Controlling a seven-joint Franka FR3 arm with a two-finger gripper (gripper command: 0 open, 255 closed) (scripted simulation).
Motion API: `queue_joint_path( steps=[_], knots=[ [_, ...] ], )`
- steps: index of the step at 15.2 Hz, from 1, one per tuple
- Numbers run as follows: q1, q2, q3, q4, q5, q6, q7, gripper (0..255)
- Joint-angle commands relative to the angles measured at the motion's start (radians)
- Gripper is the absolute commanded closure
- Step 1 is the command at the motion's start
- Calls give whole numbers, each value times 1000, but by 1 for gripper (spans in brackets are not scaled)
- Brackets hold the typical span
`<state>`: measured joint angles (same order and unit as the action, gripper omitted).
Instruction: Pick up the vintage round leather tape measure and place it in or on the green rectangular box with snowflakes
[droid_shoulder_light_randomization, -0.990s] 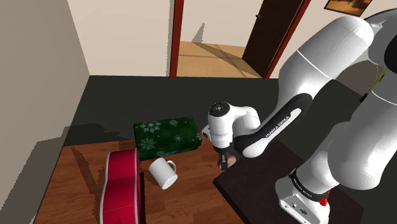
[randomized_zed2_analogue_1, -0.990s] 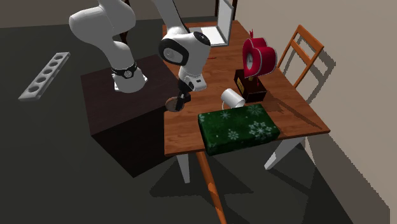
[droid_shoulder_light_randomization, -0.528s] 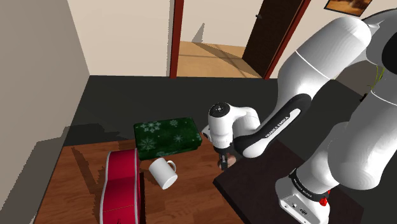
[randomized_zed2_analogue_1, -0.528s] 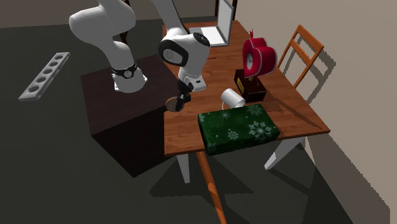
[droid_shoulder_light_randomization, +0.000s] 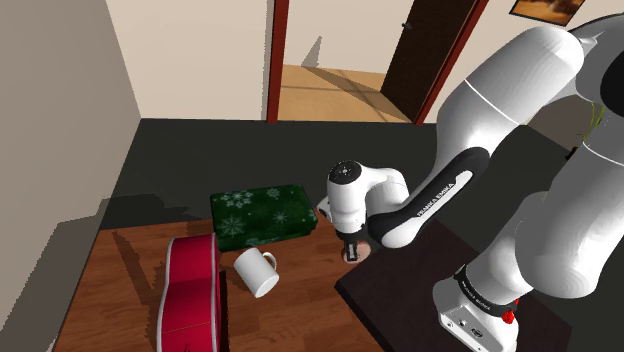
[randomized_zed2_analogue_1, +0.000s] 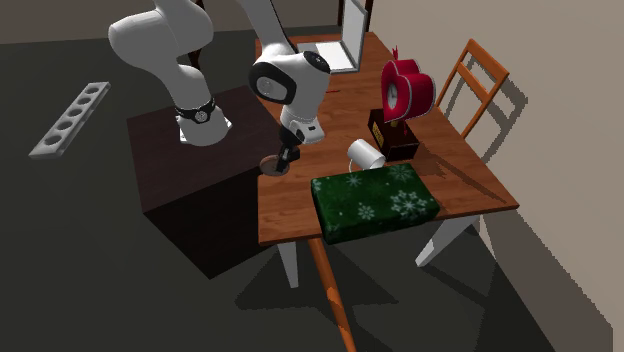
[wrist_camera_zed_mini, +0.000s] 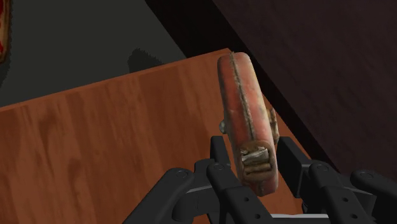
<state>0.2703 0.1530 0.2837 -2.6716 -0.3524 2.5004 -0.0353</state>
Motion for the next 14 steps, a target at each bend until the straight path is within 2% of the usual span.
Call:
queue_joint_path(
  steps=[1,14],
  knots=[
    [0,0,0,-1,1,0,0,255],
    [2,-208,32,-14,159,-168,-133,255]
  ],
)
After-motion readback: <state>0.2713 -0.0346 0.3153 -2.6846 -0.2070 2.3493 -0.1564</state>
